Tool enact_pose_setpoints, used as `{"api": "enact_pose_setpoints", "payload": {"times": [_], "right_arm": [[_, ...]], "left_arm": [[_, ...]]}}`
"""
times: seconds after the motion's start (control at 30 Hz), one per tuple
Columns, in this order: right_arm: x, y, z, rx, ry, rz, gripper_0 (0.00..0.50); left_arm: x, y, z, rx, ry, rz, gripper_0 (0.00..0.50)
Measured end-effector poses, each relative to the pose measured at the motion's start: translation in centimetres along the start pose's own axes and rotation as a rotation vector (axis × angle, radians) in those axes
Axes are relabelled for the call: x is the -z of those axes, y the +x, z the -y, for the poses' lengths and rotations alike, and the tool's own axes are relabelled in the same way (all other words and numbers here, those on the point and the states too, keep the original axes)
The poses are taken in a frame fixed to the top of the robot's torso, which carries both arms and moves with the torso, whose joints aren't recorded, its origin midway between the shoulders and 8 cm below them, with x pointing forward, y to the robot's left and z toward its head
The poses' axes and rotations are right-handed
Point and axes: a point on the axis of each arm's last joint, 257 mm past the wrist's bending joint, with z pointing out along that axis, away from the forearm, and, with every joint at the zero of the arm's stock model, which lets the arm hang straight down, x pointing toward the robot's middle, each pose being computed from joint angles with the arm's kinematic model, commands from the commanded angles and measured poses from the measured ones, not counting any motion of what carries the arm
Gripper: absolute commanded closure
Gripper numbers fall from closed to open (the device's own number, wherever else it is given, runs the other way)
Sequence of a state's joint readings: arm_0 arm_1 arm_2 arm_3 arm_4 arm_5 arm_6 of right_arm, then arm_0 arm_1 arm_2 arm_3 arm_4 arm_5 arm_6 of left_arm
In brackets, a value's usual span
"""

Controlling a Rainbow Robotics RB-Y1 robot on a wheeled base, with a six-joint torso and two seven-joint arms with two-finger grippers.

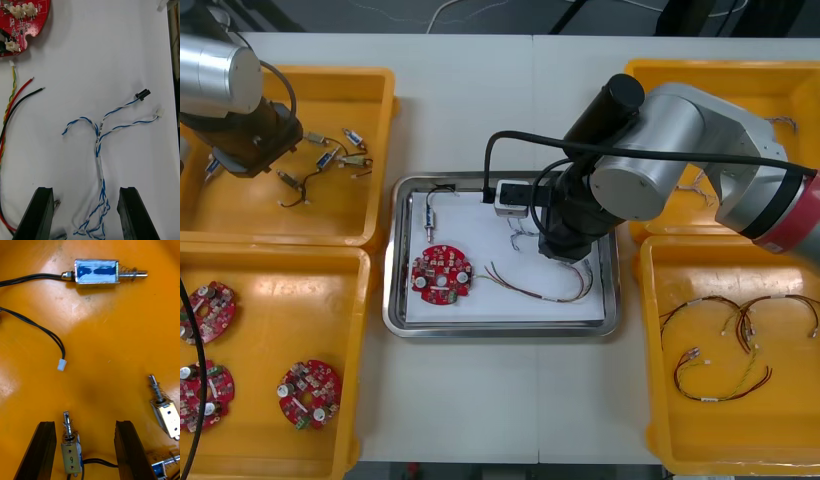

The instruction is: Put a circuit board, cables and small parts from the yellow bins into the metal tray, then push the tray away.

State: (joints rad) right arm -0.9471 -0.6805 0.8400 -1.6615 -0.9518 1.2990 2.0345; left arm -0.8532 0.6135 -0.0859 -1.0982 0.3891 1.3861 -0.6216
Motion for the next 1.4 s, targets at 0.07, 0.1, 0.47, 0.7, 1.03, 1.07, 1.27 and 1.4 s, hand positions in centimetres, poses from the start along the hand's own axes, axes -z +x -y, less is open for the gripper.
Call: {"api": "enact_pose_setpoints", "payload": {"times": [0.07, 0.1, 0.47, 0.7, 1.03, 1.07, 1.27, 1.4], "right_arm": [[1.1, 0.1, 0.3, -0.005, -0.002, -0.013, 0.000], [1.8, 0.2, 0.4, -0.007, -0.004, -0.020, 0.000], [9.9, 1.9, 1.0, -0.098, -0.095, -0.057, 0.000], [13.8, 3.5, 2.0, -0.167, -0.076, -0.022, 0.000], [15.3, 8.1, 0.8, -0.476, -0.005, -0.046, 0.000], [15.4, 8.7, 0.6, -0.497, 0.006, -0.050, 0.000], [16.0, 12.2, -0.5, -0.751, 0.068, -0.083, 0.000], [16.2, 14.4, -1.0, -0.858, 0.080, -0.105, 0.000]], "left_arm": [[-0.2, 0.2, -0.3, 0.004, -0.005, -0.008, 0.049], [-0.3, 0.2, -0.3, 0.005, -0.006, -0.010, 0.046], [-0.4, 0.6, -0.4, 0.009, -0.004, -0.024, 0.051], [-1.2, 1.2, -1.5, 0.013, -0.022, -0.036, 0.062], [-1.1, 3.4, -3.0, 0.041, -0.059, -0.113, 0.072], [-1.0, 3.6, -2.9, 0.043, -0.055, -0.118, 0.075], [-1.0, 4.2, -2.2, 0.044, -0.042, -0.129, 0.142], [-1.0, 4.4, -2.1, 0.042, -0.040, -0.132, 0.151]]}}
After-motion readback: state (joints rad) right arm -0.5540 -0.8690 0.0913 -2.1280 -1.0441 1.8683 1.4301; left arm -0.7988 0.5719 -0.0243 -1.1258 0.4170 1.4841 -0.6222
